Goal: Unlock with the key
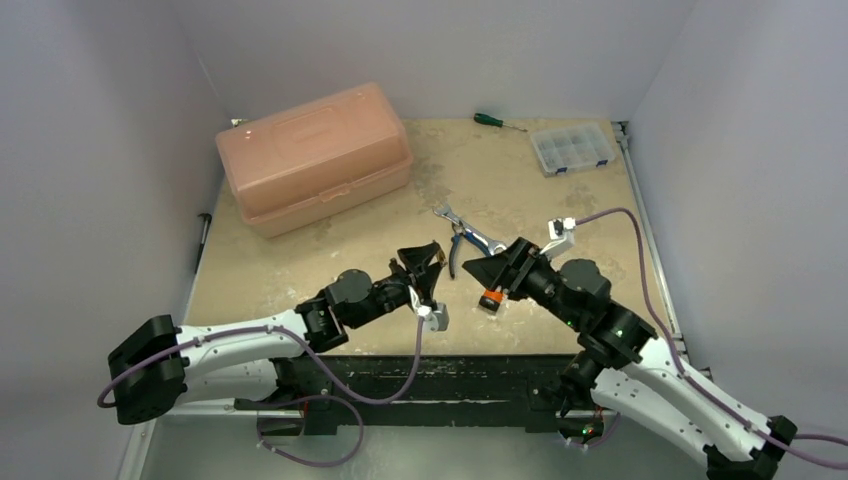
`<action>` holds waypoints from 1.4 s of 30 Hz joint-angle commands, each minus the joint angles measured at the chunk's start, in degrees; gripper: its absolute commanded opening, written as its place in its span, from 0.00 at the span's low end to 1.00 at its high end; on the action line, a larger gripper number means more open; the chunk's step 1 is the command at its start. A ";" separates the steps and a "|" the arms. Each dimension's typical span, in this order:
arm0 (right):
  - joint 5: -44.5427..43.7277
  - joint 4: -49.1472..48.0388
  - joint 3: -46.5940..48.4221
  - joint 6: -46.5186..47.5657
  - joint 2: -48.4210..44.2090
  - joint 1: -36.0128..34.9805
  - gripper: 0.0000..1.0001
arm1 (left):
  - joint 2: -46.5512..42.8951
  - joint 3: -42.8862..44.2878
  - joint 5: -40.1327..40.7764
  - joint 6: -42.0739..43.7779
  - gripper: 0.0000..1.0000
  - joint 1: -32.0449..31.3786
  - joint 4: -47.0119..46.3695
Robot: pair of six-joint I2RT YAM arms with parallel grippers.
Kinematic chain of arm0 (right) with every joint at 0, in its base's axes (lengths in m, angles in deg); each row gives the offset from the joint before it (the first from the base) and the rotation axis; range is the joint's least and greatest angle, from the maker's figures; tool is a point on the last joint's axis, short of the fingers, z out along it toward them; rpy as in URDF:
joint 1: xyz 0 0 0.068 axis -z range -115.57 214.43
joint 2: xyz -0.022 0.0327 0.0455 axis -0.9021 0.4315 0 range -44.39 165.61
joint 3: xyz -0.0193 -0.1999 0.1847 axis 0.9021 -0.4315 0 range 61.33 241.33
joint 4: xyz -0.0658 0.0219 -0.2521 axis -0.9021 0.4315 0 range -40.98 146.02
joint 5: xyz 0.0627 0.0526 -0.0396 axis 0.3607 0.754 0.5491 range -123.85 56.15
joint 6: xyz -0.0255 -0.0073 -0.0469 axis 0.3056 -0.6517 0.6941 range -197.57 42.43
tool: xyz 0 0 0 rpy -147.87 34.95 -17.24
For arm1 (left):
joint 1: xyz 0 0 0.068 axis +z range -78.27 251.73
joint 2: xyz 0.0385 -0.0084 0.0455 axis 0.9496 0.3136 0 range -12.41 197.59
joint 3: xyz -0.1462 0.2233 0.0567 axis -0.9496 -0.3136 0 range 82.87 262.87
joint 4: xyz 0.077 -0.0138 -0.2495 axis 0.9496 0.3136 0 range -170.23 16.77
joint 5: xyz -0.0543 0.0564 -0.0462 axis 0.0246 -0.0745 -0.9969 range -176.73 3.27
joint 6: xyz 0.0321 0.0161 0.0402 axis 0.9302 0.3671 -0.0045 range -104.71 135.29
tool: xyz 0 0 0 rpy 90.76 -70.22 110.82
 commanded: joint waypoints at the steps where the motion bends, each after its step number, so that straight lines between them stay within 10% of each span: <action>1: 2.03 1.82 2.85 19.10 -1.65 0.09 0.87 | 0.11 5.19 -8.04 -4.38 0.00 1.02 5.81; 42: 3.57 5.27 8.39 24.89 12.84 -2.73 0.59 | 6.86 12.77 -11.99 -10.54 0.00 1.88 14.65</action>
